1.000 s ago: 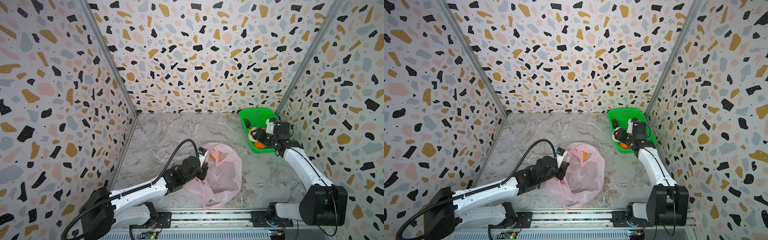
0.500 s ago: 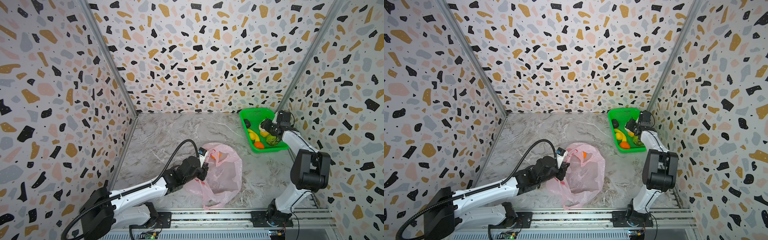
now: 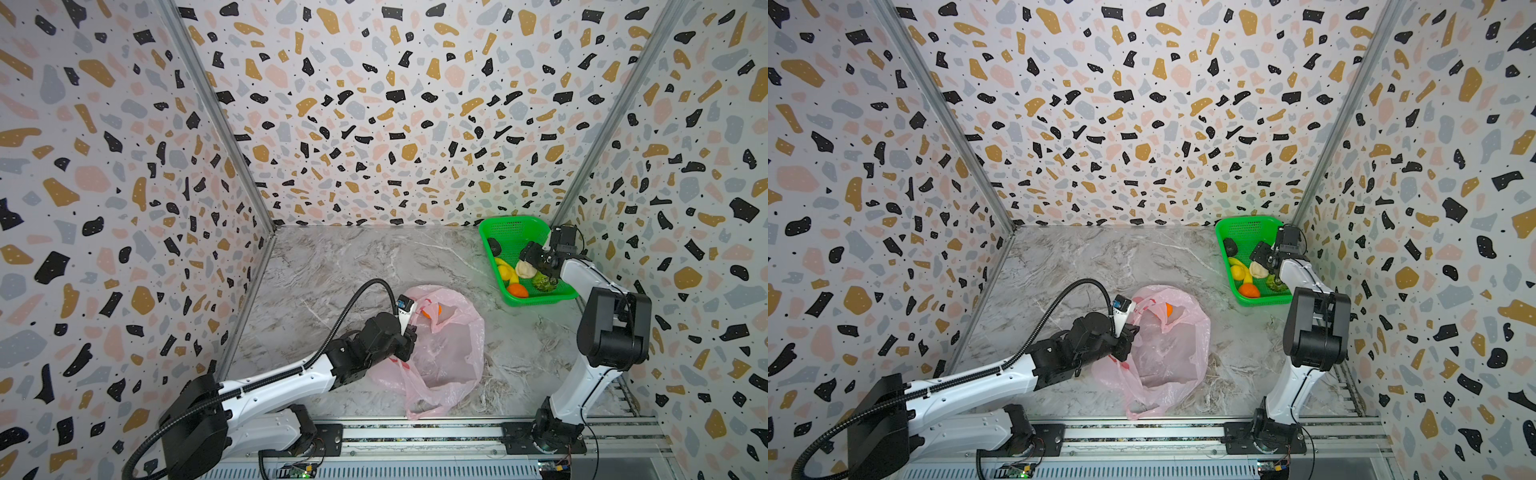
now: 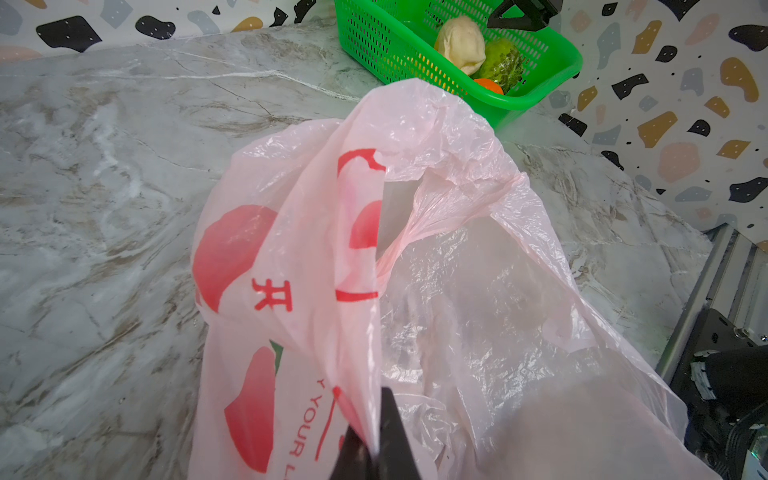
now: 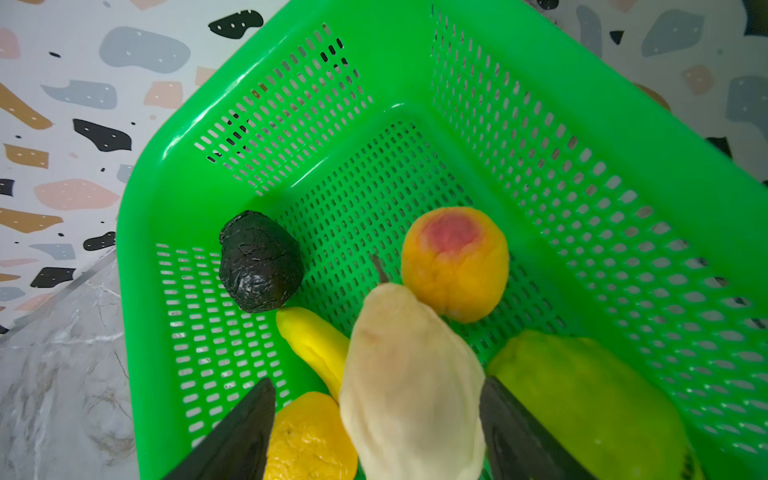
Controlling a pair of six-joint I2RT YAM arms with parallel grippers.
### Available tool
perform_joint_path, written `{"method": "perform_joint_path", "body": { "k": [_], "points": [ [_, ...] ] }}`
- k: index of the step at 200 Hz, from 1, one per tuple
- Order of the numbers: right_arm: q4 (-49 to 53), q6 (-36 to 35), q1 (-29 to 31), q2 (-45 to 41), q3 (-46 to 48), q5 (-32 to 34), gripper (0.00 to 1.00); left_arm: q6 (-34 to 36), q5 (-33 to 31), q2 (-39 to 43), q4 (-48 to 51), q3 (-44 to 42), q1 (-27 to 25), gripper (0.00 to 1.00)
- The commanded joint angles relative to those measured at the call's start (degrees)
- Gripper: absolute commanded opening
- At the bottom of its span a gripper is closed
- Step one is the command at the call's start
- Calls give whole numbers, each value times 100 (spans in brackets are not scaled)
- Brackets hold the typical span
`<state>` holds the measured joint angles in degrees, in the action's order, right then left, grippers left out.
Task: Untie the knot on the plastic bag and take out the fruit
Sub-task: 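Carry the pear to the green basket and open the right gripper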
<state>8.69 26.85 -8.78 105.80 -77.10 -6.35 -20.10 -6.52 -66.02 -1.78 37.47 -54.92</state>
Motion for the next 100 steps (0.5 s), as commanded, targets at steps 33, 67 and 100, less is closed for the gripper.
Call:
{"method": "perform_joint_path", "body": {
  "k": [33,67,100],
  "points": [
    [42,-40,7,-352,-117,25,79,103,-11,54,-115,89,25,0],
    [121,-5,33,-686,90,-173,80,110,-24,40,-80,114,24,0],
    [208,-50,245,-1258,533,-355,80,284,-33,-14,145,378,22,29]
  ]
}}
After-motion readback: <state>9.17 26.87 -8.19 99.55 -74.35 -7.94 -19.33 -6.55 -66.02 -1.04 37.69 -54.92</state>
